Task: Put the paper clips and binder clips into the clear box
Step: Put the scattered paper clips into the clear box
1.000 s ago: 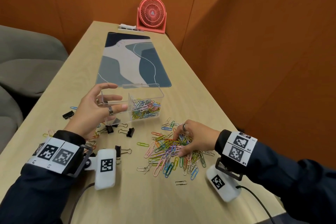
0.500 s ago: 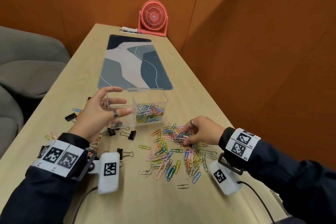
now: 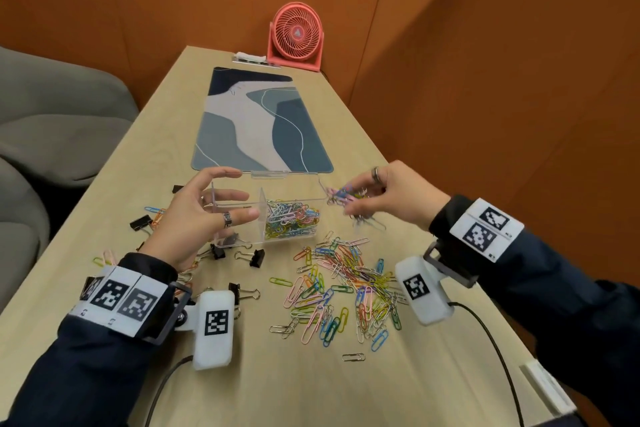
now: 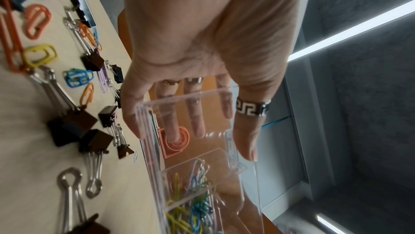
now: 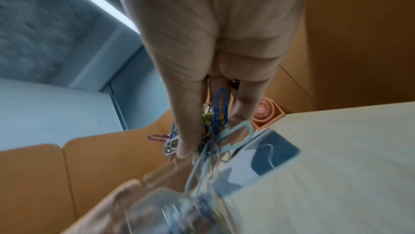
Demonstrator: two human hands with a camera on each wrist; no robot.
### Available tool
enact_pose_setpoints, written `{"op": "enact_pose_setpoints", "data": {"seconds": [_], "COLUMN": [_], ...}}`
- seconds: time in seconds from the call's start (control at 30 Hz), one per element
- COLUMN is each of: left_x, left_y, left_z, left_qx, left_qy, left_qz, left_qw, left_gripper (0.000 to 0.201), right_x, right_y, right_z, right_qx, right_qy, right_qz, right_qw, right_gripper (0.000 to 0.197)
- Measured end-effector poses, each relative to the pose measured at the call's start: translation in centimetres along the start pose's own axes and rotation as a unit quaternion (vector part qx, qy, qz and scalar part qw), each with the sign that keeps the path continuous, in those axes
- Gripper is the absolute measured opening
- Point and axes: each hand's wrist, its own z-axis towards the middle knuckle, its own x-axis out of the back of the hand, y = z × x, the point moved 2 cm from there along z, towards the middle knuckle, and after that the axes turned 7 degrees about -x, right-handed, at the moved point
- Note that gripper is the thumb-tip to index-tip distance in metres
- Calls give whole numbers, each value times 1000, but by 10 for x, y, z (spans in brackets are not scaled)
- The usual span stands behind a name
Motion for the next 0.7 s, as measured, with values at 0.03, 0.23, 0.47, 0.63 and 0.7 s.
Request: {"op": "enact_pose_setpoints", "data": {"seconds": [0.03,0.23,0.47,0.63,0.7], "left_x": [0,-2,-3,-2,-2], "left_y": [0,-1,0,-2,-1], "left_z": [0,-1,-2,0,-1], "left_qx": [3,27,34,34,35], "left_qy": [-1,-21,-25,-22,-20], "left_qz": [0,-19,-40,-38,-36], "left_qw": [1000,999,998,998,999], "left_gripper": [54,67,61,55,57], "right_x": [3,-4,-33,-40,-41], "right_y": [-8,-45,-39,-30,-29], "right_z": [4,30,37,32,29], "right_qx": [14,75,101,138,157], "right_qy": [10,28,52,83,90], "right_qz": [11,49,72,18,-25], "right_qw": [1000,996,991,987,983], "right_gripper": [31,33,27,22,26]}}
